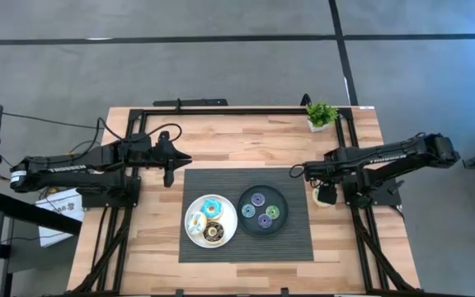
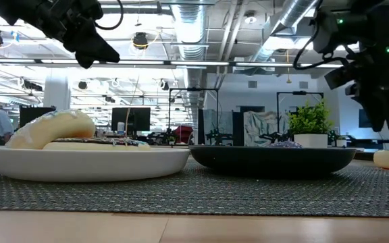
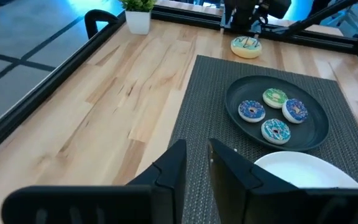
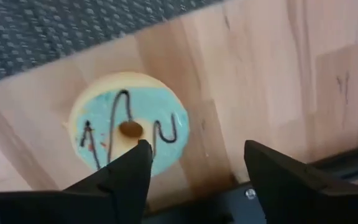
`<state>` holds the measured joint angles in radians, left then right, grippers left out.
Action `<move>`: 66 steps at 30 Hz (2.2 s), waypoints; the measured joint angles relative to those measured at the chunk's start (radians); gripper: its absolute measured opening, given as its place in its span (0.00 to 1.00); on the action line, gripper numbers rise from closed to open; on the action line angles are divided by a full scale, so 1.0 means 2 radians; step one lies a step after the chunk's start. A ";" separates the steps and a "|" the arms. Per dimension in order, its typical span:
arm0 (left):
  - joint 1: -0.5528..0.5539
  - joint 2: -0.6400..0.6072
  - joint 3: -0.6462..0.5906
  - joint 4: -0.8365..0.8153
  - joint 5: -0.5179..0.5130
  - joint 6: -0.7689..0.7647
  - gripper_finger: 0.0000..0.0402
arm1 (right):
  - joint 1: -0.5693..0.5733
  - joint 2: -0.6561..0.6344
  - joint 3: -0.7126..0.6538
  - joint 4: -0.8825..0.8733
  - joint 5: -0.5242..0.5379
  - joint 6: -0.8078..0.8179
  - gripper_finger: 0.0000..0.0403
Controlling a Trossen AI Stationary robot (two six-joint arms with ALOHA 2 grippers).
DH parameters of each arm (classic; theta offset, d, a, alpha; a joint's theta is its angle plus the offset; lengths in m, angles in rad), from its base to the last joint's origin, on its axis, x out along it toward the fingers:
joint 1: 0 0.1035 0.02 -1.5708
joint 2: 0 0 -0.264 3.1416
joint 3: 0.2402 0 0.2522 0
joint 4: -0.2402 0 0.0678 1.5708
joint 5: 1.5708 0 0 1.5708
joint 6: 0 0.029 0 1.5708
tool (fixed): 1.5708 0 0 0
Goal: Pick & Place donuts
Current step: Put the big green donut on the white plate
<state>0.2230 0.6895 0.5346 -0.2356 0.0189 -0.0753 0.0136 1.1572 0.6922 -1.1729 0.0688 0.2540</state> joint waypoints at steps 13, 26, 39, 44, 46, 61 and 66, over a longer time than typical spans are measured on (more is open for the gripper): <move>0.000 0.000 0.000 -0.006 0.000 -0.080 0.15 | 0.003 0.074 0.000 0.014 -0.009 -0.027 0.62; 0.000 0.000 0.000 -0.034 0.000 -0.074 0.15 | 0.003 0.153 0.000 0.019 -0.014 -0.031 0.62; 0.000 0.000 0.000 -0.048 0.000 -0.076 0.15 | 0.002 0.151 0.004 0.076 -0.036 -0.014 0.62; 0.000 0.000 0.000 -0.049 0.000 -0.077 0.15 | 0.003 0.189 0.005 0.079 -0.035 -0.013 0.62; 0.000 0.000 0.000 -0.049 0.000 -0.077 0.15 | 0.003 0.201 0.006 0.082 -0.038 -0.013 0.62; 0.000 0.000 0.000 -0.060 0.000 -0.076 0.15 | 0.002 0.127 0.003 0.077 -0.034 0.013 0.32; 0.000 0.000 0.000 -0.060 0.000 -0.074 0.15 | 0.002 0.086 0.003 0.075 -0.035 0.030 0.23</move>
<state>0.2230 0.6891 0.5346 -0.3546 0.0196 -0.2230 0.0173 1.3294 0.6990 -1.0229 -0.0010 0.3145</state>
